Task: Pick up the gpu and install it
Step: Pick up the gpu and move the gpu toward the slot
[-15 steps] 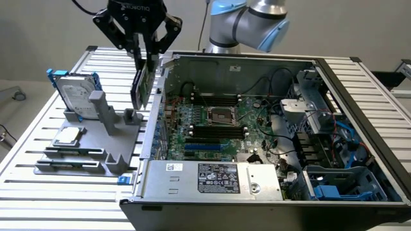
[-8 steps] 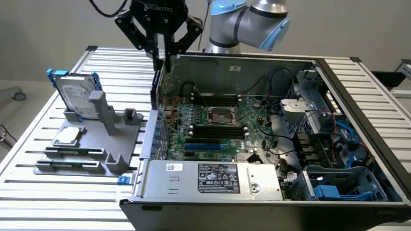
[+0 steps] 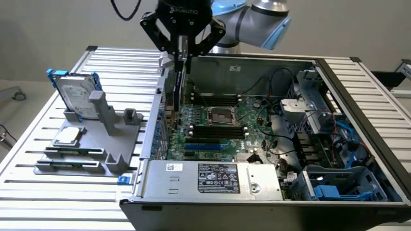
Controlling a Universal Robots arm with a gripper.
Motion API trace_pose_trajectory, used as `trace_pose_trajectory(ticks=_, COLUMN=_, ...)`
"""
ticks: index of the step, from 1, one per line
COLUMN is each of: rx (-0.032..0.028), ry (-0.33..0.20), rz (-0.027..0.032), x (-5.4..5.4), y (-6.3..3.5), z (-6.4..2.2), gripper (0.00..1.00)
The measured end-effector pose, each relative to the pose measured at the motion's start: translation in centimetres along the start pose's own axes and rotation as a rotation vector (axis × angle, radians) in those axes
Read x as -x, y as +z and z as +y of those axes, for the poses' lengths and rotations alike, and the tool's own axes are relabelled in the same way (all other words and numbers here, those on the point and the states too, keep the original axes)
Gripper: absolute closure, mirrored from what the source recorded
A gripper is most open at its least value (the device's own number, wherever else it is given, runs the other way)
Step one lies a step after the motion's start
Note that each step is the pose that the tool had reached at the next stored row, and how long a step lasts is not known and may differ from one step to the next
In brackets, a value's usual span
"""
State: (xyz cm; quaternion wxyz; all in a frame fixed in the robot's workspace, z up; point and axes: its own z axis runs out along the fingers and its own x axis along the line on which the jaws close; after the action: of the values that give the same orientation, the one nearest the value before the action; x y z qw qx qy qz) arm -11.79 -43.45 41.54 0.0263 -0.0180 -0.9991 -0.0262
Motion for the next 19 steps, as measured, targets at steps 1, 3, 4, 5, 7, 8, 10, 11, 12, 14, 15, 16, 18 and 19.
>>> trace_pose_trajectory(ticks=1, rx=0.0001, ry=0.0, rz=-0.0001, x=0.4, y=0.12, z=0.12, gripper=0.74)
trace_pose_trajectory(ticks=3, rx=-0.0001, ry=0.0, rz=0.0, x=1.4, y=0.4, z=0.4, gripper=0.74)
trace_pose_trajectory(ticks=4, rx=0.0001, ry=0.0, rz=-0.0001, x=1.8, y=0.56, z=0.56, gripper=0.74)
trace_pose_trajectory(ticks=5, rx=0.0, ry=0.0, rz=0.0, x=2.3, y=0.72, z=0.71, gripper=0.74)
trace_pose_trajectory(ticks=7, rx=0.0001, ry=0.0, rz=-0.0001, x=3.2, y=1.06, z=1.06, gripper=0.74)
trace_pose_trajectory(ticks=8, rx=0.0001, ry=0.0, rz=-0.0001, x=3.7, y=1.23, z=1.23, gripper=0.74)
trace_pose_trajectory(ticks=10, rx=0.0, ry=0.0, rz=0.0, x=4.6, y=1.56, z=1.57, gripper=0.74)
trace_pose_trajectory(ticks=11, rx=0.0001, ry=0.0, rz=-0.0001, x=5.0, y=1.73, z=1.74, gripper=0.74)
trace_pose_trajectory(ticks=12, rx=-0.0001, ry=0.0, rz=0.0, x=5.5, y=1.89, z=1.91, gripper=0.74)
trace_pose_trajectory(ticks=14, rx=0.0001, ry=0.0, rz=-0.0001, x=6.4, y=2.22, z=2.23, gripper=0.74)
trace_pose_trajectory(ticks=15, rx=0.0, ry=0.0, rz=-0.0001, x=6.8, y=2.38, z=2.38, gripper=0.74)
trace_pose_trajectory(ticks=16, rx=0.0001, ry=0.0, rz=-0.0001, x=7.3, y=2.54, z=2.51, gripper=0.74)
trace_pose_trajectory(ticks=18, rx=-0.0005, ry=-0.001, rz=0.0, x=7.8, y=2.89, z=2.71, gripper=0.74)
trace_pose_trajectory(ticks=19, rx=-0.0013, ry=-0.004, rz=0.0001, x=8.0, y=3.07, z=2.77, gripper=0.74)
